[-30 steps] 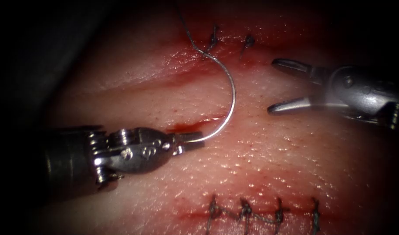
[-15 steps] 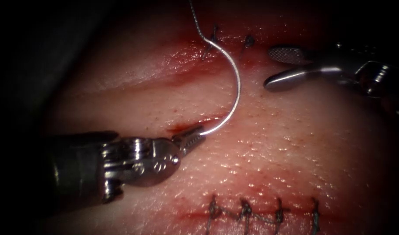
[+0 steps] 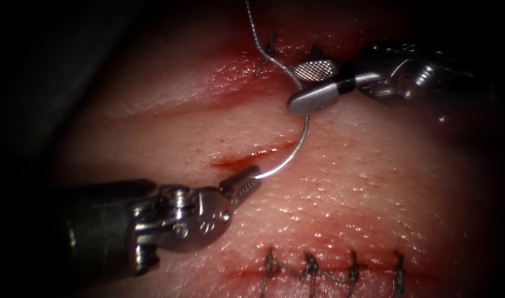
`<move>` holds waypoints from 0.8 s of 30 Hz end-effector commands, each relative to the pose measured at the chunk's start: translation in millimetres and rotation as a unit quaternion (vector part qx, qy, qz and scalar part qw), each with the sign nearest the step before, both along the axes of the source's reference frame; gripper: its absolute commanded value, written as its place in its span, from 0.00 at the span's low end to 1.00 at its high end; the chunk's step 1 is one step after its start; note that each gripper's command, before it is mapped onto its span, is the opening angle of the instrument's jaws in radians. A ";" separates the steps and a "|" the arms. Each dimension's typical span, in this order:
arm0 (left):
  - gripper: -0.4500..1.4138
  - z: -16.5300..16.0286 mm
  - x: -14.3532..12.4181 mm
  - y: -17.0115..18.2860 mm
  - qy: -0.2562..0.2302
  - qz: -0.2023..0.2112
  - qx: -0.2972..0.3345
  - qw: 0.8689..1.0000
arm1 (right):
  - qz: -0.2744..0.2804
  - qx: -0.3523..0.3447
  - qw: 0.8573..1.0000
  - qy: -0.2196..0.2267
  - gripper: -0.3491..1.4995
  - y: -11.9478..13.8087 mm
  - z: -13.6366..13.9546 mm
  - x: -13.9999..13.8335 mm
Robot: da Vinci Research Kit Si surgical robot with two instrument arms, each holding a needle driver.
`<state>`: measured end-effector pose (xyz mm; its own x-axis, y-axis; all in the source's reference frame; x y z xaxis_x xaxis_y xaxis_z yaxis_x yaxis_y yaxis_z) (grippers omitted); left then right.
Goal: Wound Closure
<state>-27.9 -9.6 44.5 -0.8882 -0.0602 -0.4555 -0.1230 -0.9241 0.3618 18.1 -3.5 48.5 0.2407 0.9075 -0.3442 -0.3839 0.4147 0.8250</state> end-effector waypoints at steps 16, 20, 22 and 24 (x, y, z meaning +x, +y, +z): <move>0.87 -1.0 -0.7 1.0 -0.192 -0.033 0.104 0.975 | 0.049 -0.112 0.992 -0.007 0.00 1.8 -0.1 0.9; 0.80 -2.6 0.8 2.1 -0.276 -0.045 0.207 0.938 | 0.030 -0.150 0.988 0.027 0.00 1.6 -0.2 0.3; 0.80 -2.8 1.3 3.0 -0.306 -0.045 0.256 0.916 | 0.022 -0.163 0.985 0.047 0.00 1.4 -0.3 0.3; 0.79 -2.8 1.5 3.8 -0.322 -0.049 0.281 0.903 | 0.010 -0.188 0.980 0.062 0.00 1.2 -0.5 0.2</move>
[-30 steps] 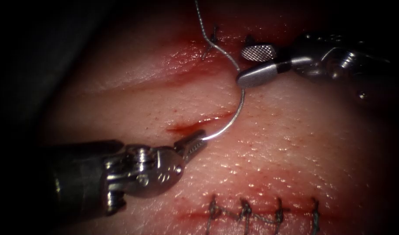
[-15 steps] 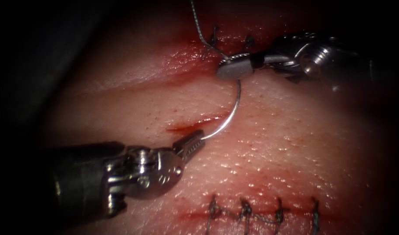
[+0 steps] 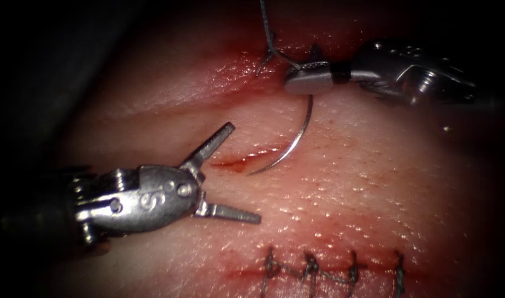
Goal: Wound Closure
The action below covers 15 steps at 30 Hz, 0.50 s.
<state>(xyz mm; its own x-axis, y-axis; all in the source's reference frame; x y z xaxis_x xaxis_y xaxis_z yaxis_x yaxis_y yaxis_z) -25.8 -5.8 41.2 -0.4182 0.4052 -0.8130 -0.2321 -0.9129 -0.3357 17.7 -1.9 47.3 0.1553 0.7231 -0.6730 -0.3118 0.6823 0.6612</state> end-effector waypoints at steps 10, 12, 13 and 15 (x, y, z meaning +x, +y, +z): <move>0.78 4.5 -2.6 5.6 -0.065 0.024 0.185 0.980 | -0.080 -0.154 0.983 0.064 0.00 -1.2 -0.4 1.1; 0.78 5.7 -3.1 5.9 -0.066 0.030 0.205 0.976 | -0.089 -0.166 0.979 0.076 0.00 -1.1 -0.5 1.2; 0.78 6.5 -3.4 6.0 -0.069 0.036 0.226 0.971 | -0.091 -0.180 0.975 0.088 0.00 -1.2 -0.5 1.3; 0.77 7.4 -3.7 5.8 -0.082 0.052 0.253 0.963 | -0.093 -0.197 0.971 0.102 0.00 -1.1 -0.6 1.3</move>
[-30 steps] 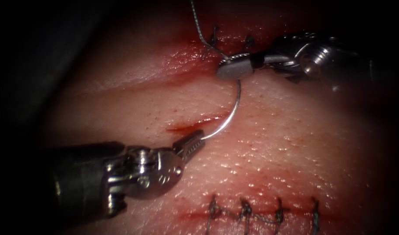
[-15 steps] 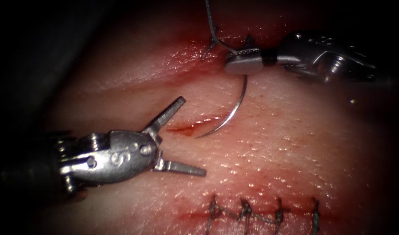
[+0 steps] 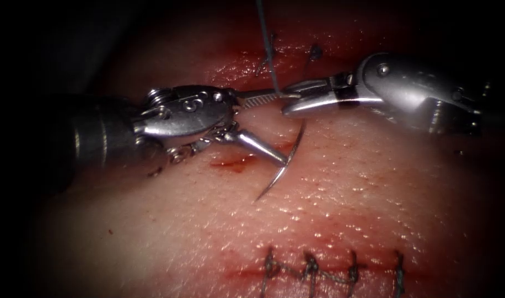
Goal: Wound Closure
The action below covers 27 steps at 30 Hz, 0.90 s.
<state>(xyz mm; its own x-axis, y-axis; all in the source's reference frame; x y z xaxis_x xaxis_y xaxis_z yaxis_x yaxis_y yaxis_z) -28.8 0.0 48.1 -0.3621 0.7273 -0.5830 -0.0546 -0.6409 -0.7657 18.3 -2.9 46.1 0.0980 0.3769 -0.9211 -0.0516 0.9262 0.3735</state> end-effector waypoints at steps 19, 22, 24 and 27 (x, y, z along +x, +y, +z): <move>0.45 1.5 -1.8 -0.9 -0.059 0.061 0.033 0.996 | 0.013 -0.066 0.997 0.026 0.00 -0.1 -1.5 1.9; 0.17 1.6 -1.7 -0.4 -0.066 0.065 0.032 0.995 | 0.014 -0.068 0.997 0.024 0.00 -0.4 -1.5 2.0; 0.03 1.6 -1.6 -0.2 -0.064 0.064 0.031 0.995 | 0.026 -0.070 0.997 0.009 0.00 -0.5 -1.5 2.0; 0.00 1.5 -1.5 -0.2 -0.063 0.060 0.030 0.996 | 0.029 -0.070 0.997 0.004 0.06 -0.6 -1.7 2.1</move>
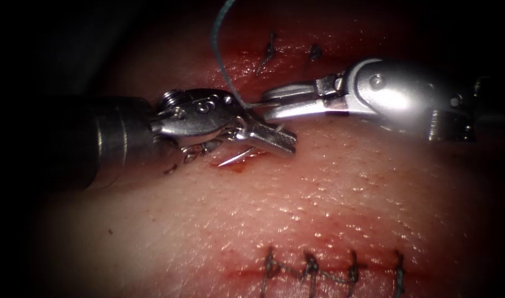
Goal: Wound Closure
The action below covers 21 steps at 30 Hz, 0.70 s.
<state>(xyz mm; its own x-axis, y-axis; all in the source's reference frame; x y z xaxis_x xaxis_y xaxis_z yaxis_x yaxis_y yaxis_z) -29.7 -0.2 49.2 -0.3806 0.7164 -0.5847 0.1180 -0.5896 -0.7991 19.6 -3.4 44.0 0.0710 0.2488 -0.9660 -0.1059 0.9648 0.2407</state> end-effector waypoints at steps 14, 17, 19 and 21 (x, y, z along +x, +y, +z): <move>0.00 -0.1 0.2 -1.2 0.009 -0.127 -0.007 0.992 | 0.109 0.001 0.988 -0.111 0.75 -1.2 0.0 0.6; 0.00 0.0 0.3 -0.9 0.005 -0.163 -0.004 0.987 | 0.155 -0.024 0.977 -0.142 0.72 -2.2 -0.1 0.7; 0.00 0.1 0.4 -0.6 0.003 -0.186 -0.004 0.982 | 0.177 -0.048 0.969 -0.166 0.69 -3.7 0.0 1.4; 0.00 0.2 0.5 -0.4 0.002 -0.200 -0.004 0.980 | 0.185 -0.058 0.965 -0.178 0.69 -4.7 0.2 1.8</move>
<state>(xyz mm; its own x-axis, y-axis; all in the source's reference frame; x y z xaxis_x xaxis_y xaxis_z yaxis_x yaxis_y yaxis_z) -28.7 -0.7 49.0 -0.0666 0.8050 -0.5896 -0.1346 -0.5927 -0.7941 20.5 -7.7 43.6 0.3373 0.2121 -0.9172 -0.5094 0.8605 0.0117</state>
